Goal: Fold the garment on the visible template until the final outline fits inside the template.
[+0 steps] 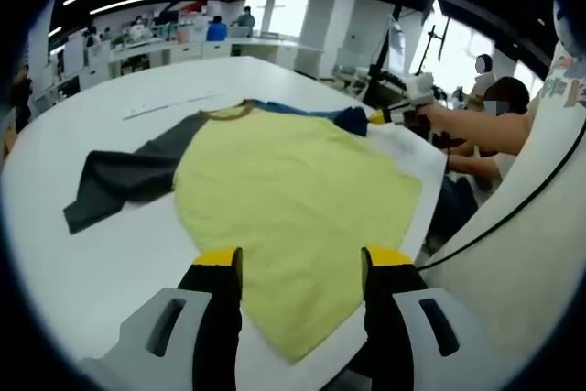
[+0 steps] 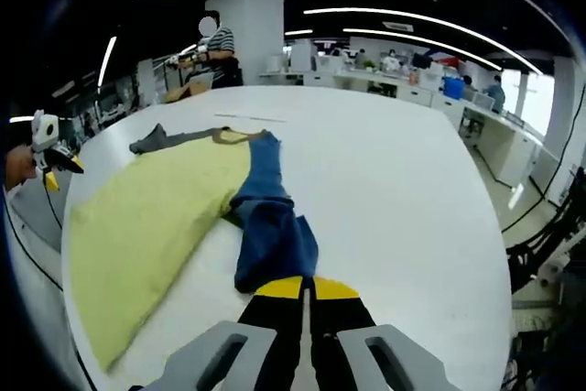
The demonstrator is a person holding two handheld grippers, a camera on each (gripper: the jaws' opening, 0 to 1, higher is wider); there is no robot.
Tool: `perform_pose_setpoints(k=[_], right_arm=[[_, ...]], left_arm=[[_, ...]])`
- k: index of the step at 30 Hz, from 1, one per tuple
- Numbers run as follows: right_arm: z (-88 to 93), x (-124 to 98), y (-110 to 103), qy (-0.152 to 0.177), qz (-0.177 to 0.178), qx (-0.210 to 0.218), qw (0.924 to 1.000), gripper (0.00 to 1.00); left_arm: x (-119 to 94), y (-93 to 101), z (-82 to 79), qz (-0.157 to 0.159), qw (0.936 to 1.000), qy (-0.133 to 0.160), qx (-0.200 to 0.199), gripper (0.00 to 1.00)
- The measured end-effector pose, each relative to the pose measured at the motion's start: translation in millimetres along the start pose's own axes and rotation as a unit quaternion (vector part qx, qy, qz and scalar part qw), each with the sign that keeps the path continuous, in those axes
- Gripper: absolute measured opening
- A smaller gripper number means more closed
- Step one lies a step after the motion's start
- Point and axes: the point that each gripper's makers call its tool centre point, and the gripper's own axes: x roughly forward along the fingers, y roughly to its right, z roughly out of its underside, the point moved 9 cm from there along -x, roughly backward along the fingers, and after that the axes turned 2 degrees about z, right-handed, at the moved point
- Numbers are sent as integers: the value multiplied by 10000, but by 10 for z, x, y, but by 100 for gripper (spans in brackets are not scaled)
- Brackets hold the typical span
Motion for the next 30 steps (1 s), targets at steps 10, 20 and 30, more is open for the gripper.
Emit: perform_pose_setpoints(k=[10, 20, 30], right_arm=[[54, -134, 253, -60, 453, 107, 9989, 0], [258, -277, 373, -202, 738, 354, 9964, 0], [331, -332, 454, -271, 935, 532, 9938, 0]], left_arm=[[-15, -35, 4, -4, 10000, -33, -25, 49], [-5, -53, -18, 16, 10000, -62, 1, 49], [14, -56, -33, 48, 9999, -89, 16, 49]])
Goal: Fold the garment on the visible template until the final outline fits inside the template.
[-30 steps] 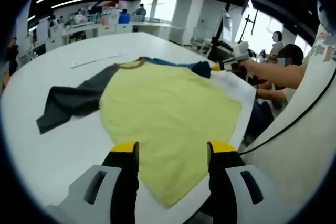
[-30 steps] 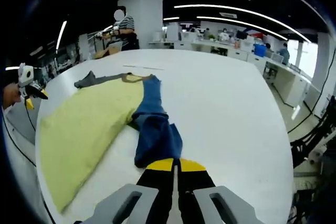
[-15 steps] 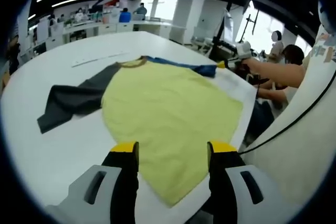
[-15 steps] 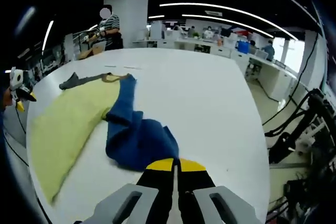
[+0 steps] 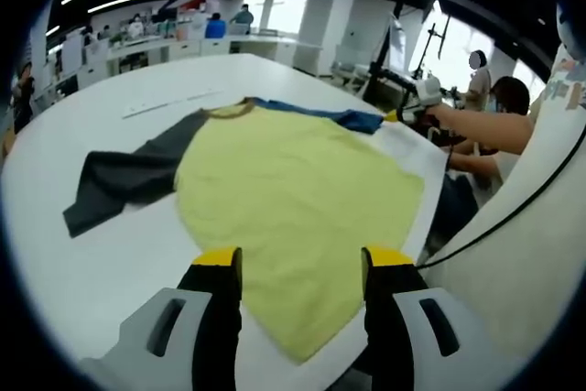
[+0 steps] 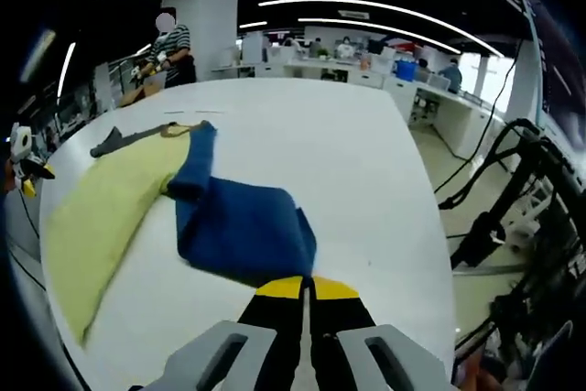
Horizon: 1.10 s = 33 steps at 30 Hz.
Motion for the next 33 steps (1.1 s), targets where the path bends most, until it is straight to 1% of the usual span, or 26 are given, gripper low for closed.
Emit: perform_pose_setpoints(k=[3, 5, 8, 9, 11, 14, 19, 24, 30, 33], right_arm=[[6, 0, 7, -15, -2, 13, 10000, 0], [24, 1, -9, -82, -112, 34, 9999, 0], [29, -24, -26, -87, -236, 97, 9996, 0], [22, -40, -27, -64, -265, 125, 9996, 0], [-20, -89, -35, 82, -336, 203, 9992, 2], [-78, -136, -63, 222, -338, 253, 9989, 4], [-164, -101, -57, 336, -298, 328, 9984, 3], [-202, 33, -33, 213, -190, 291, 9992, 1], [-208, 187, -52, -20, -224, 131, 9997, 3], [-196, 221, -77, -86, -278, 106, 9995, 4]], left_arm=[[-7, 2, 2, -2, 10000, -2, -1, 49], [-15, 0, 9, -9, 10000, 1, -10, 49], [-30, 1, 34, -30, 10000, -6, -41, 49], [-33, 4, 40, -32, 10000, -12, -44, 49], [-40, 11, 52, -41, 10000, -13, -53, 49], [-41, 17, 66, -53, 10000, -17, -79, 49], [-26, 53, 60, -39, 10000, -21, -67, 49], [-23, 77, 53, -69, 9999, -9, -73, 49], [-33, 108, 77, -122, 9999, -28, -120, 49], [-32, 127, 85, -137, 9998, -34, -137, 49]])
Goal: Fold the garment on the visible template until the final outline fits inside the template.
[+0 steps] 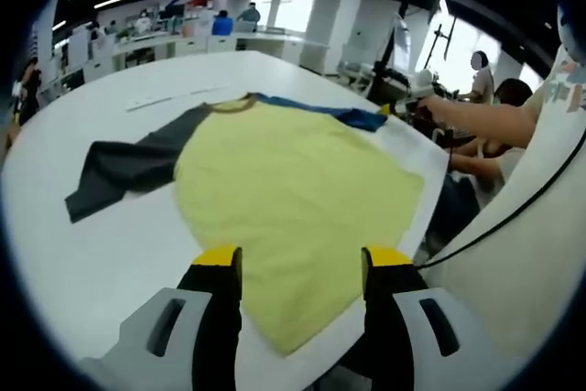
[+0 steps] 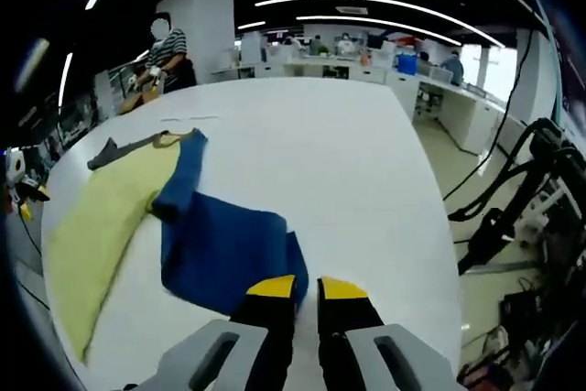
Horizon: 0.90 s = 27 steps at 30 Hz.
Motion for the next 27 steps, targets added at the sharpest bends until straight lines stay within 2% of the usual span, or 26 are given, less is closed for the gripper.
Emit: perform_pose_setpoints(k=[9, 15, 18, 21, 24, 27], right_arm=[[19, 65, 9, -152, -36, -235, 9996, 6], [-6, 105, 9, -182, -73, -343, 9992, 3], [-14, 117, 15, -180, -103, -328, 9992, 2], [-29, 114, 45, -187, -82, -351, 9992, 5], [-24, 132, 55, -211, -183, -312, 9991, 7], [-34, 142, 62, -225, -281, -249, 9990, 5]], left_arm=[[29, 33, -14, -26, 10000, -4, -17, 49], [13, 42, -27, -49, 10000, -7, -23, 50], [-6, 30, -20, -80, 10000, -23, -28, 50], [-17, 22, -17, -100, 9999, -29, -40, 50], [-13, 25, -27, -90, 9999, -21, -44, 50], [-3, 25, -33, -86, 10000, -44, -22, 50]])
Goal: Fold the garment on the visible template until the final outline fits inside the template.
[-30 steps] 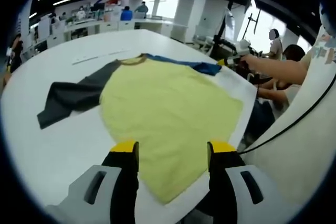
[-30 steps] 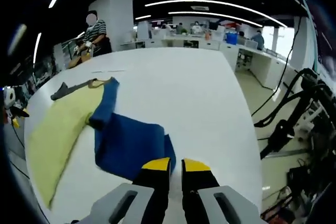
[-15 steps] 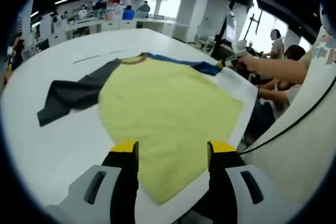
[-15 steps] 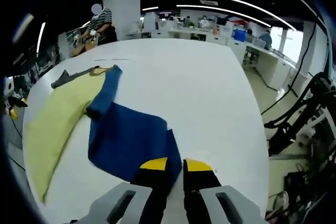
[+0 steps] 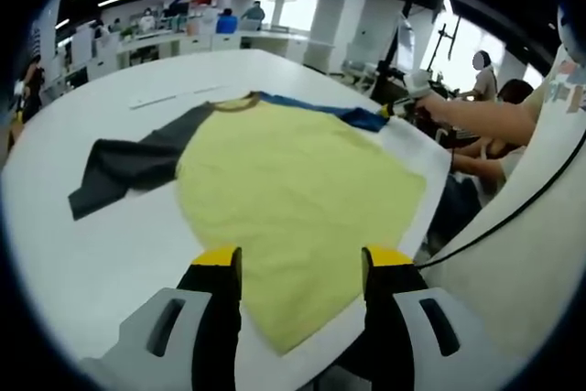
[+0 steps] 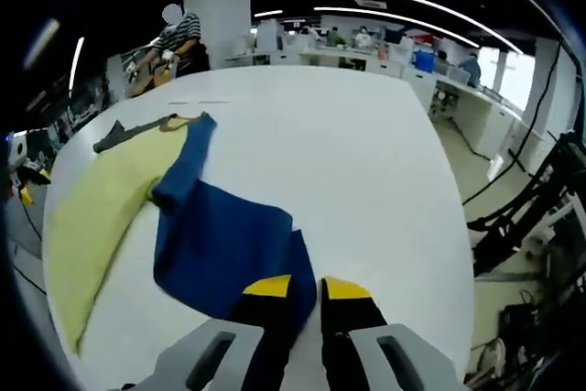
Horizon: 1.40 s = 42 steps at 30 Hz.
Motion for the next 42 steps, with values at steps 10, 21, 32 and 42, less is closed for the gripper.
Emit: perform_pose_setpoints(k=[10, 21, 32, 42], right_arm=[[-8, 14, -43, -36, -140, -96, 9998, 0], [-67, -12, 54, -49, -41, -103, 9999, 0], [-300, -130, 417, 53, 440, -67, 9990, 0], [-388, -211, 717, 6, 853, -13, 9964, 0]], left_arm=[[16, -4, -16, 5, 10000, 5, 0, 50], [11, -8, -2, -13, 10000, -4, -22, 50], [4, 0, 2, -70, 10000, 3, -50, 50], [9, -4, 1, -135, 9999, 7, -93, 50]])
